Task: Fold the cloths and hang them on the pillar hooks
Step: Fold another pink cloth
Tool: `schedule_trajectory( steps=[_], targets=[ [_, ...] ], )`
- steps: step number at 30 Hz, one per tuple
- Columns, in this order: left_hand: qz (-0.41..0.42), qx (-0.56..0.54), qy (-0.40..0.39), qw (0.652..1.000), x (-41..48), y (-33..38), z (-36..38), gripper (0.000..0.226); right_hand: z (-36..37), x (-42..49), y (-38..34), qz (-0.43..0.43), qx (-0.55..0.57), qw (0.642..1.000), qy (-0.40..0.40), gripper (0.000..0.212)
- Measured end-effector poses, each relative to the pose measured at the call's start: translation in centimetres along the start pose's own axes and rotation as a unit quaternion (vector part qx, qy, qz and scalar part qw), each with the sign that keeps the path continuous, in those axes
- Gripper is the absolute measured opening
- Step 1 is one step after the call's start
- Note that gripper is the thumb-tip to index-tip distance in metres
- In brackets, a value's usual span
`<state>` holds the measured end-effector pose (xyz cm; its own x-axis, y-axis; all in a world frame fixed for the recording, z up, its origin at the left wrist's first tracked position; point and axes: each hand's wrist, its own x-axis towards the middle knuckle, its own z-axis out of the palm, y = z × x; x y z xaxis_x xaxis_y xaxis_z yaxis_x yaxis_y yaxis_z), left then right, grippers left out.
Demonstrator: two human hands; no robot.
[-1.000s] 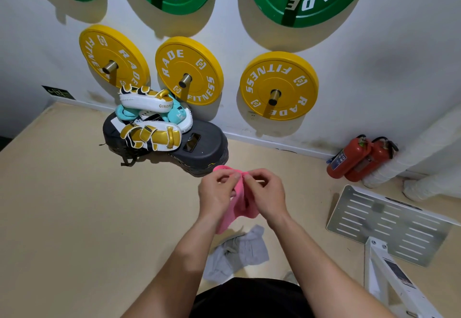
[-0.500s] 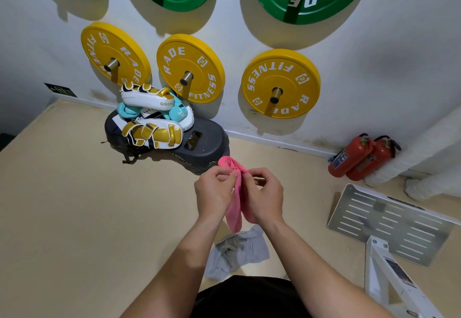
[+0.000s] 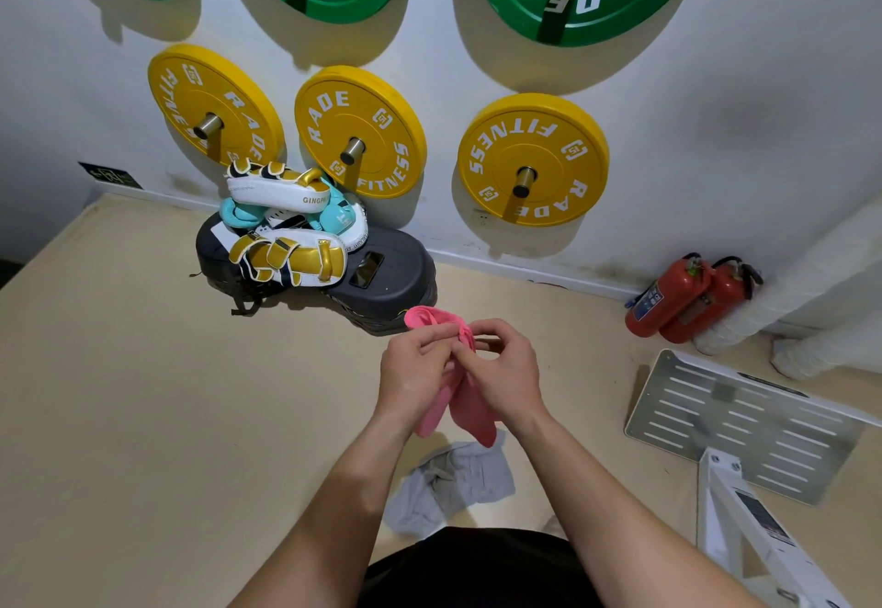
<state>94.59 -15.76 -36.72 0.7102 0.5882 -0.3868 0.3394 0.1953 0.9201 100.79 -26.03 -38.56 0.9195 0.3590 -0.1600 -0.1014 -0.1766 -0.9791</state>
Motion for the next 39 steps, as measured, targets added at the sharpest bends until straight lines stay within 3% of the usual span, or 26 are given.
schedule_trajectory(
  steps=[5, 7, 10, 15, 18, 22, 27, 34, 39],
  targets=[
    [-0.007, 0.002, -0.062, 0.998, 0.3, 0.3, -0.7, 0.027, -0.9, 1.5, 0.4, -0.033, -0.064, 0.997, -0.019, 0.012],
    [0.04, 0.073, 0.003, 0.997, 0.7, 0.1, -1.9, 0.023, -1.3, 2.0, 0.0, -0.055, -0.076, 0.995, -0.025, 0.013],
    [0.105, 0.213, 0.119, 0.964, 2.4, -0.3, -4.5, 0.014, -1.8, 2.4, -0.7, -0.066, -0.074, 0.994, -0.051, 0.014],
    [0.045, 0.275, -0.049, 0.959, 3.2, -0.1, -6.6, 0.019, -2.2, 3.0, -1.7, -0.086, -0.074, 0.992, -0.065, 0.018],
    [0.042, 0.234, -0.088, 0.967, 2.8, -0.1, -6.8, 0.01, -2.3, 3.2, -2.1, -0.091, -0.064, 0.992, -0.056, 0.019],
    [0.032, 0.198, -0.141, 0.969, 2.0, 0.1, -6.3, 0.015, -2.6, 3.5, -2.5, -0.095, -0.053, 0.993, -0.051, 0.021],
    [0.048, 0.249, -0.081, 0.964, 2.2, -0.3, -4.8, 0.008, -2.6, 3.6, -2.6, -0.106, -0.058, 0.99, -0.067, 0.021],
    [0.026, 0.221, 0.026, 0.975, 2.9, 0.9, -5.4, 0.013, -3.5, 3.8, -1.3, -0.083, -0.109, 0.988, -0.079, 0.02],
    [0.108, 0.29, 0.086, 0.947, 3.8, 3.9, -6.1, 0.019, -3.2, 3.5, 0.6, -0.04, -0.189, 0.972, -0.136, 0.017]
  ],
)
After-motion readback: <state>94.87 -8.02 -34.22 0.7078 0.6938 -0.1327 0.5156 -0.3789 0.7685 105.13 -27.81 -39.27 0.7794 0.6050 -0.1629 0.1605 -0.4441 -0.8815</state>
